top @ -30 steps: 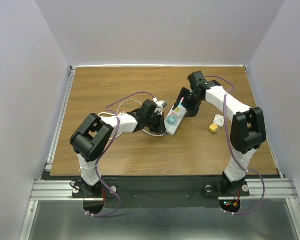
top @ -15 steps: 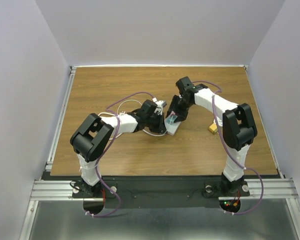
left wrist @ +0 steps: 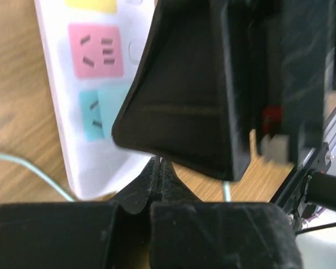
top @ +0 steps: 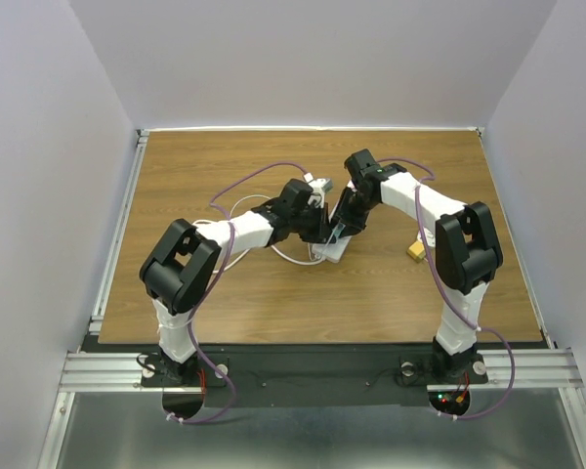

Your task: Pull the plug off the socket

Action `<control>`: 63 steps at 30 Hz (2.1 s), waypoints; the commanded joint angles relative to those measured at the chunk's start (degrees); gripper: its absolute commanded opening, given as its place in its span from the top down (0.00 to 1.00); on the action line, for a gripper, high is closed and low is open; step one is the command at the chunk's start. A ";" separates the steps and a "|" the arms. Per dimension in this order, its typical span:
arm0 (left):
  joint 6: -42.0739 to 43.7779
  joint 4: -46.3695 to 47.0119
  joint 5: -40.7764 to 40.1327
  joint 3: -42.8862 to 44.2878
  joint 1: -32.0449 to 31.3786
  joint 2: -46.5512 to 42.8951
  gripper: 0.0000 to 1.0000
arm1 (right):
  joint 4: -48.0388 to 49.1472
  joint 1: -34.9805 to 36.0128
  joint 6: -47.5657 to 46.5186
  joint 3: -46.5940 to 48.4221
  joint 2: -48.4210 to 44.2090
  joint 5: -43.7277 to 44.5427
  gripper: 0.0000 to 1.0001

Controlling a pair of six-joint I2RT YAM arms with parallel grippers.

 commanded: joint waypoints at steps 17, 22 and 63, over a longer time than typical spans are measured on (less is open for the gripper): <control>1.72 5.43 -0.48 -9.18 0.72 5.00 1.00 | -0.47 0.41 -1.67 6.94 -1.20 0.98 0.99; 1.81 6.57 -0.83 -11.20 1.25 5.09 1.00 | -2.93 -0.73 -2.19 13.53 -2.00 0.65 1.00; 1.89 -5.03 2.24 13.41 8.89 -17.13 1.00 | -13.21 -5.04 1.68 -26.54 -24.33 40.01 1.00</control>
